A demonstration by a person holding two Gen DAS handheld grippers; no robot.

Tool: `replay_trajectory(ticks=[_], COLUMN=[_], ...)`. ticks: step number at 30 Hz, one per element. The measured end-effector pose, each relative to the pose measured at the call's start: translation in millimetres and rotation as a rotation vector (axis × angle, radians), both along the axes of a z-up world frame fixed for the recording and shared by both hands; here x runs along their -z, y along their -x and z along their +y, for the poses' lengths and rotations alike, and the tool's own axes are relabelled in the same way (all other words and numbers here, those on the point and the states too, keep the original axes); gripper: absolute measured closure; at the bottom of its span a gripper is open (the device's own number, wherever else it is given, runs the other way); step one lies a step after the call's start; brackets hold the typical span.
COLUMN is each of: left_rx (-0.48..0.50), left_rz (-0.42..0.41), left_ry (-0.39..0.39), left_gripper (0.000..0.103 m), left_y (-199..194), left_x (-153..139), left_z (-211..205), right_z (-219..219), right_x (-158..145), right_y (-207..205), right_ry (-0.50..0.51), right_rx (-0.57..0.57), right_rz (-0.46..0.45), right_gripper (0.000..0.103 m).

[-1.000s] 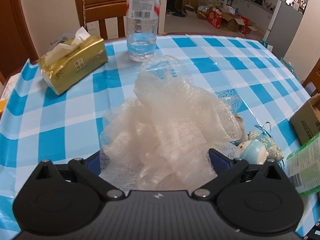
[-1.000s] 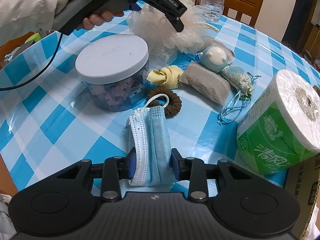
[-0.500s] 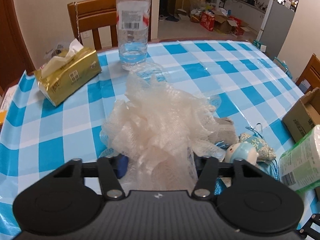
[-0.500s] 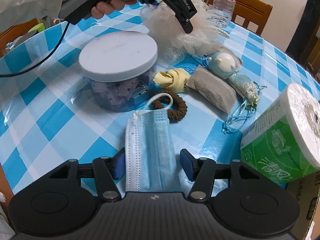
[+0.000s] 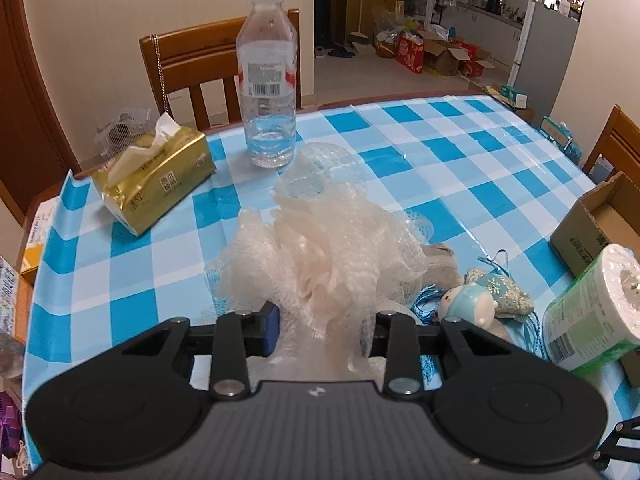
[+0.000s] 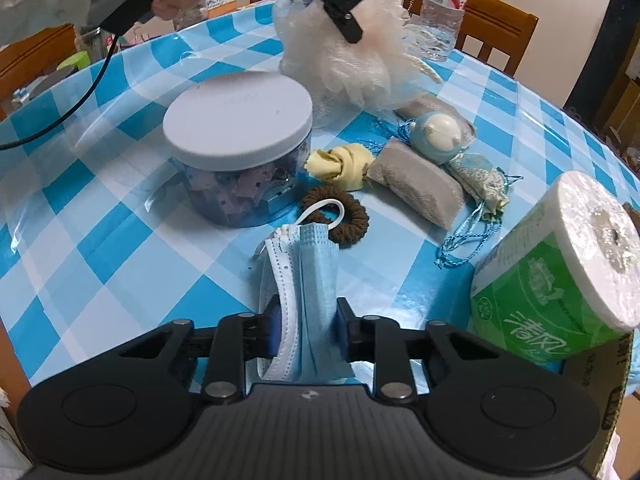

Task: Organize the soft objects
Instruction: 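Lift the pouf with the left tool while the right tool carries the mask toward the box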

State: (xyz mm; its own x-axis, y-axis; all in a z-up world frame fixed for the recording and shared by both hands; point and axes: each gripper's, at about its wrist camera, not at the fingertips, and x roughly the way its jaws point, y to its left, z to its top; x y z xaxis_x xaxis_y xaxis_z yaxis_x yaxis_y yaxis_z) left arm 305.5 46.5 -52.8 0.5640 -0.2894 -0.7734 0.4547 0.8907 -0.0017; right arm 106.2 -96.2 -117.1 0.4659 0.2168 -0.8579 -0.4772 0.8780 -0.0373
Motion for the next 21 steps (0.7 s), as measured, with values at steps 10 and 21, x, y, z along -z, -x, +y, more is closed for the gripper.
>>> replay_trajectory(ticks=[10, 21], left_rx=[0.029, 0.155], left_rz=[-0.045, -0.083], left_ry=[-0.019, -0.017], left_gripper=[0.073, 0.074], left_y=[21.8, 75.0], left_x=[-33.8, -84.7], left_z=[7.3, -1.9], right_z=[-4.5, -17.7], right_x=[-23.3, -58.9], right_y=[10.4, 33.3], right_ry=[-0.015, 0.0], right_rx=[-0.006, 0.005], right_rz=[-0.026, -0.061], right_gripper=[0.074, 0.074])
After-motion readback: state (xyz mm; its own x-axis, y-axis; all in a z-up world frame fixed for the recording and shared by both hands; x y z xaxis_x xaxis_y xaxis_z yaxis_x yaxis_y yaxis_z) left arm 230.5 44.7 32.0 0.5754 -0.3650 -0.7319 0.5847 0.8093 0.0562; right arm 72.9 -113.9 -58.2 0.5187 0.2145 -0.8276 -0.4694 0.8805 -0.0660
